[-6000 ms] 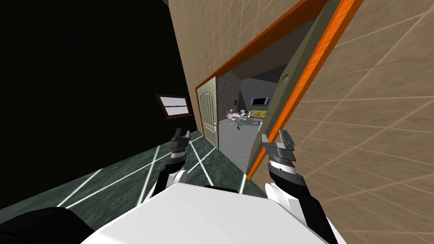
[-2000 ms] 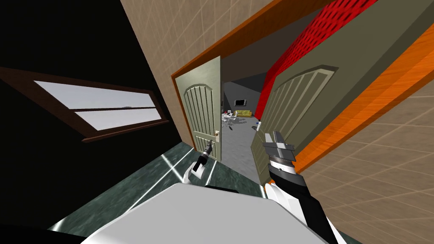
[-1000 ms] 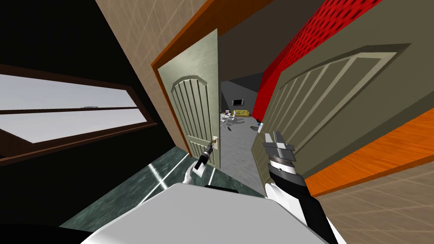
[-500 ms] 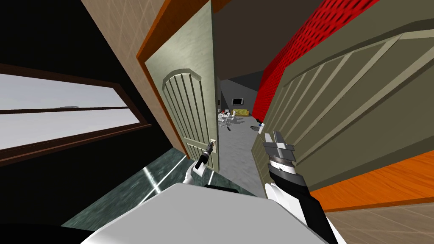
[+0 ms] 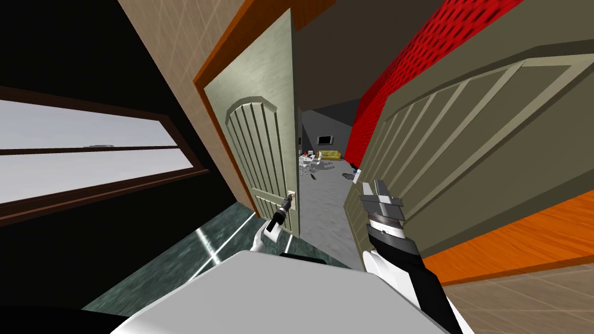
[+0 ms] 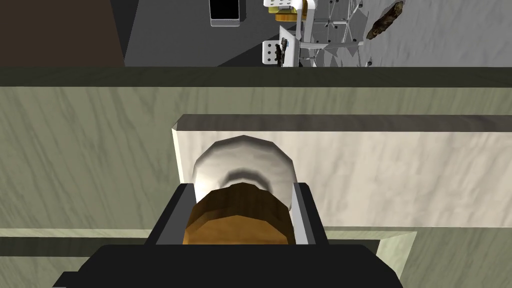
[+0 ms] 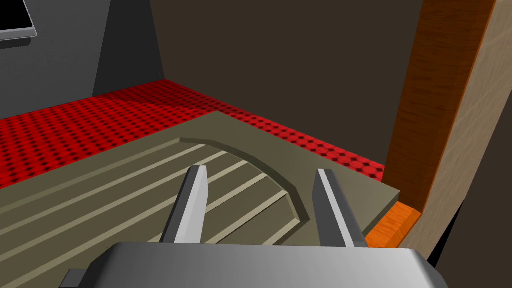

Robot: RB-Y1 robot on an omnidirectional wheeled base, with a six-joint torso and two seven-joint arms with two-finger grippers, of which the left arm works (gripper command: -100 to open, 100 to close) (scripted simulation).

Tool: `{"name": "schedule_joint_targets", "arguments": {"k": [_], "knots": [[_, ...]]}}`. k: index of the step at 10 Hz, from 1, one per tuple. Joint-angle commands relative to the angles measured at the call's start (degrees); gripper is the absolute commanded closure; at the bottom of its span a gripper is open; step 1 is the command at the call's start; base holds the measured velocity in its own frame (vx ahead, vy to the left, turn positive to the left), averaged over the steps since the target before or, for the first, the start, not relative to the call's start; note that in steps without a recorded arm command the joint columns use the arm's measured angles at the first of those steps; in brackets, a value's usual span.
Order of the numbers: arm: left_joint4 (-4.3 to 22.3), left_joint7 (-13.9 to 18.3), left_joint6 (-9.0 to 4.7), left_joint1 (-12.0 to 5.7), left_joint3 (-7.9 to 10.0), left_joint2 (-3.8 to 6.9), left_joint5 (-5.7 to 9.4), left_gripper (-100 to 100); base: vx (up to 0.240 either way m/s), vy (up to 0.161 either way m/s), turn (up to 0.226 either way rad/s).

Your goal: Push the door open

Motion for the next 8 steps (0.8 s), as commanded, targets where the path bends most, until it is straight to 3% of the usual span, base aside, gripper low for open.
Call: {"name": "schedule_joint_targets", "arguments": {"k": [1, 5, 8], "knots": [[0.26, -0.17, 0.0, -0.18, 0.69, -0.08, 0.06, 100, 0.107, -0.019, 0.021], [0.96, -0.62, 0.01, -0.65, 2.52, -0.29, 0.22, 100, 0.147, -0.08, 0.038], [1.79, -1.16, 0.01, -1.21, 4.72, -0.54, 0.42, 100, 0.182, -0.138, 0.071]]}}
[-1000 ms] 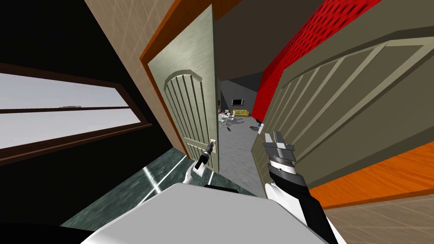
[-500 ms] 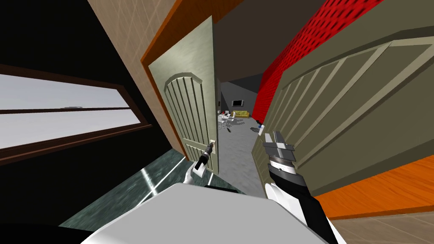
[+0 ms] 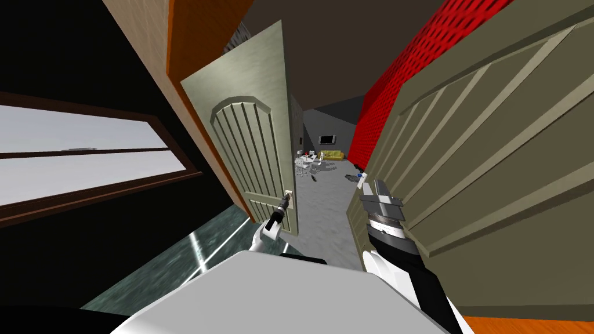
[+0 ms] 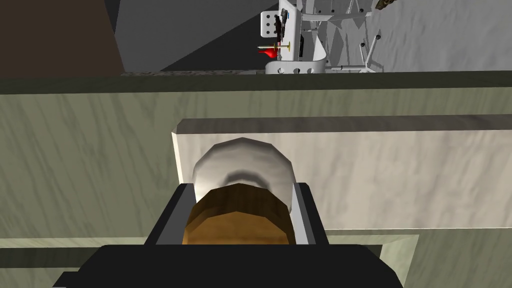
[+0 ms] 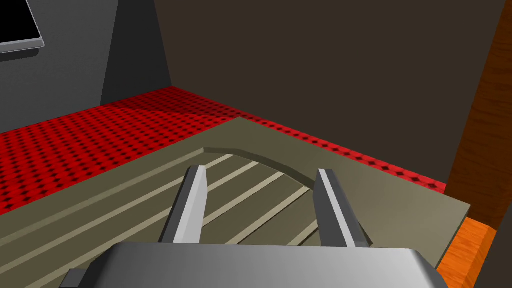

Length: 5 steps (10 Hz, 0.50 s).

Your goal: Push the door open

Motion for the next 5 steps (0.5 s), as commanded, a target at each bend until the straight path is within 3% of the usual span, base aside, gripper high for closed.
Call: {"name": "schedule_joint_targets", "arguments": {"k": [1, 5], "knots": [[0.96, -0.25, -0.2, -1.06, 1.98, 0.26, 0.26, 100, 0.15, -0.104, 0.052], [1.99, -0.92, -0.19, -1.75, 4.68, -0.05, 0.5, 100, 0.139, -0.116, 0.067]]}}
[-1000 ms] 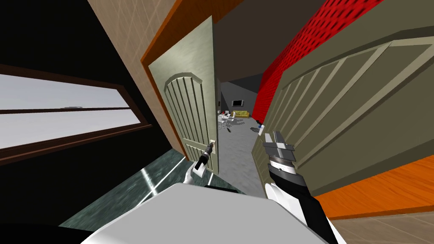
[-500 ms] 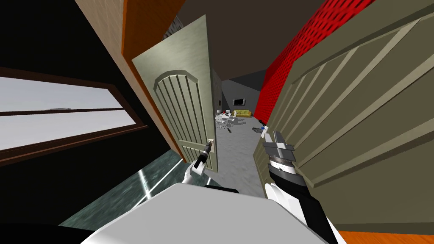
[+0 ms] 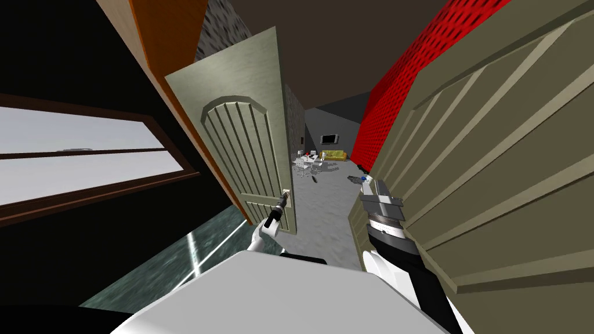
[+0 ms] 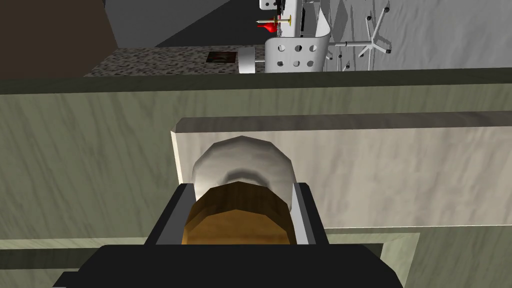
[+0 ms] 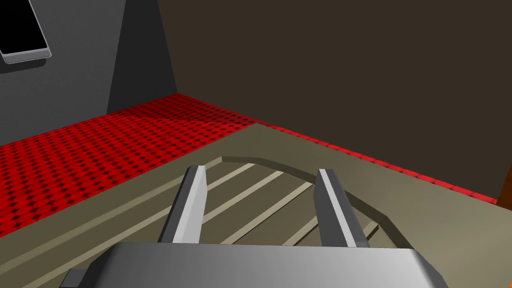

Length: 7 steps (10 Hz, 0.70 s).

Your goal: Push the door open

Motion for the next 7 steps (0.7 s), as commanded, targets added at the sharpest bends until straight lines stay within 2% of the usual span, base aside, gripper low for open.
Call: {"name": "schedule_joint_targets", "arguments": {"k": [1, 2, 7], "knots": [[0.46, -0.27, -0.31, -0.51, 1.59, 0.31, 0.16, 100, 0.073, -0.077, 0.031], [0.89, -0.55, -0.31, -0.8, 2.72, 0.17, 0.26, 100, 0.106, -0.105, 0.086], [1.96, -1.24, -0.3, -1.53, 5.54, -0.16, 0.5, 100, 0.107, -0.092, 0.06]]}}
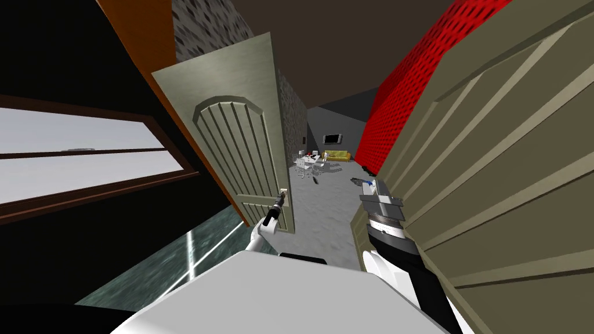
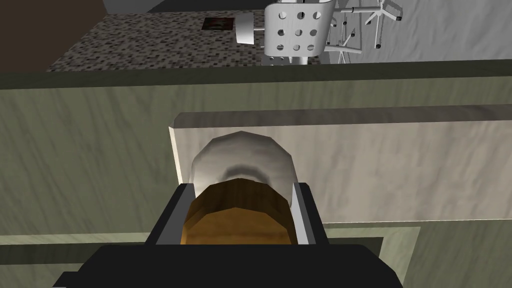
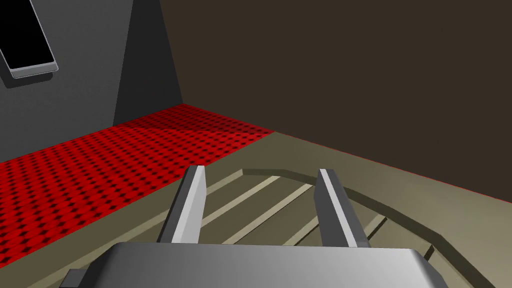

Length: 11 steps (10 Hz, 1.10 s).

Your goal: Push the door open

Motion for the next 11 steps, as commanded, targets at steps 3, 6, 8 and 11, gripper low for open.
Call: {"name": "schedule_joint_targets", "arguments": {"k": [3, 6, 8, 11], "knots": [[1.15, -0.55, -0.47, -0.95, 3.2, 0.28, 0.37, 100, 0.105, -0.108, 0.068], [2.05, -1.13, -0.46, -1.56, 5.57, -0.01, 0.58, 100, 0.152, -0.134, 0.071], [2.62, -1.5, -0.46, -1.95, 7.07, -0.2, 0.71, 100, 0.166, -0.126, 0.082], [3.21, -1.88, -0.45, -2.35, 8.63, -0.41, 0.85, 100, 0.156, -0.12, 0.063]]}}
